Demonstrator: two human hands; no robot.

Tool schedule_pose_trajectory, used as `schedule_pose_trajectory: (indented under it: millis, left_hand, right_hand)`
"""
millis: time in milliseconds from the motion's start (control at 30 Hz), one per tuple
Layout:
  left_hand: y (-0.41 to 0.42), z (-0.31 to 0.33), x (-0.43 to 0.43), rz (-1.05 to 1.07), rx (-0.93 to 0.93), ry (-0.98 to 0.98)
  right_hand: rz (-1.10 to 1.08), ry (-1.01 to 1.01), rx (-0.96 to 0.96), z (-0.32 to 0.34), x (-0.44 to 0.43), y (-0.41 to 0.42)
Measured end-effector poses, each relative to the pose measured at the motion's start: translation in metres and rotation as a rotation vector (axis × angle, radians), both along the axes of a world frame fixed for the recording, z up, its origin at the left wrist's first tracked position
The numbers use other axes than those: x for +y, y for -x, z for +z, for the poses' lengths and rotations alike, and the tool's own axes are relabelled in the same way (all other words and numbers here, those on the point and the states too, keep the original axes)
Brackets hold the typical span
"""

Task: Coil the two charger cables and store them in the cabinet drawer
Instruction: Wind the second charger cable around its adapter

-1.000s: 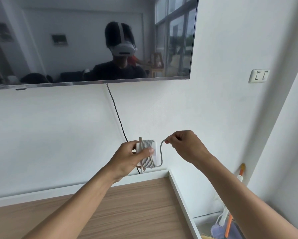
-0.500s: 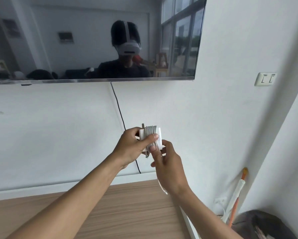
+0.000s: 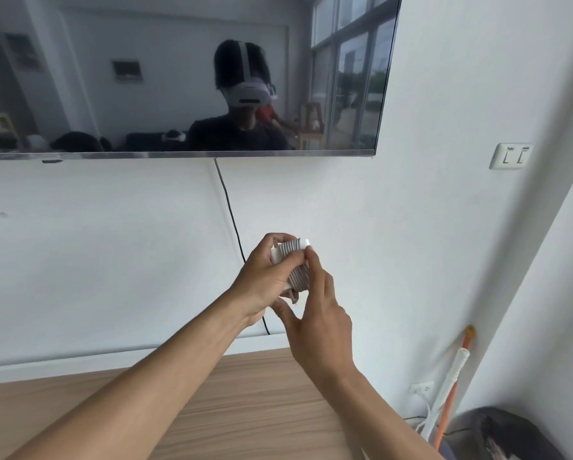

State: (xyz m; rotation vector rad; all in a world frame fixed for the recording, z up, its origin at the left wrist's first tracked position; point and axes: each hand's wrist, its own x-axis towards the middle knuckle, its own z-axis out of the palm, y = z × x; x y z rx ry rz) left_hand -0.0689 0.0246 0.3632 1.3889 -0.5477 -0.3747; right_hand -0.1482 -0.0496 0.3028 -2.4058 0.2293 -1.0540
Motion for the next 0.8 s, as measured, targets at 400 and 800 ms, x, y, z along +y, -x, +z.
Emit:
schedule_pose_trajectory:
  millis: [400,800]
  left_hand:
    - [-0.006,0.018,0.007,-0.079,-0.113,-0.021]
    - [-0.001,0.023,-0.014,0.365,-0.153,0.274]
  right_hand:
    - [0.139,-0.124,-0.184,0.008,-0.014,-0.003]
    - [0.133,-0.108,-0.242,0.016,0.002,-0.008]
